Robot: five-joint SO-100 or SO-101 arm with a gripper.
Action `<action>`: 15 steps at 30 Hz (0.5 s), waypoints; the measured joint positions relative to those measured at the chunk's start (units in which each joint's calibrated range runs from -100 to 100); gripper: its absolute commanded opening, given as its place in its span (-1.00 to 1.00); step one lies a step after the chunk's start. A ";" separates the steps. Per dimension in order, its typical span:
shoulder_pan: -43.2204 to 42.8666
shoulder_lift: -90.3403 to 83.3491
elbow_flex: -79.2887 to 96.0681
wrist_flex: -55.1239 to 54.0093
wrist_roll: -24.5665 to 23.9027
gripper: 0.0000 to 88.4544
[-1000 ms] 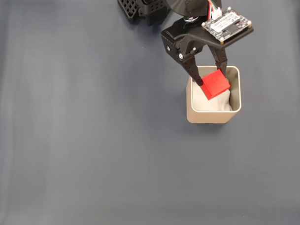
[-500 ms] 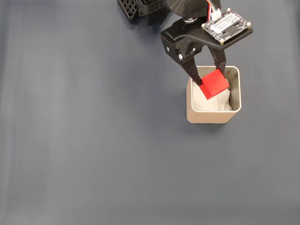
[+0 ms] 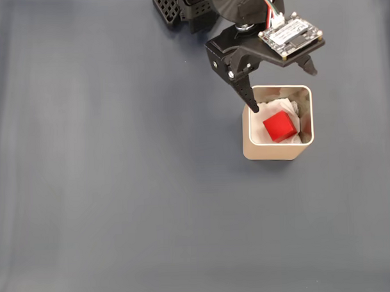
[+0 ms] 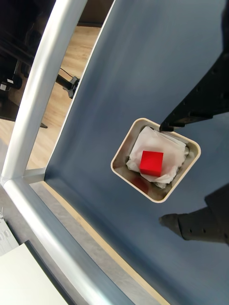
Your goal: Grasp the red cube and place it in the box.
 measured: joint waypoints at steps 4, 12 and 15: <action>0.00 0.00 0.00 0.00 0.10 0.06; 0.38 0.00 0.00 0.00 0.20 0.06; 0.38 0.00 0.00 0.00 0.20 0.06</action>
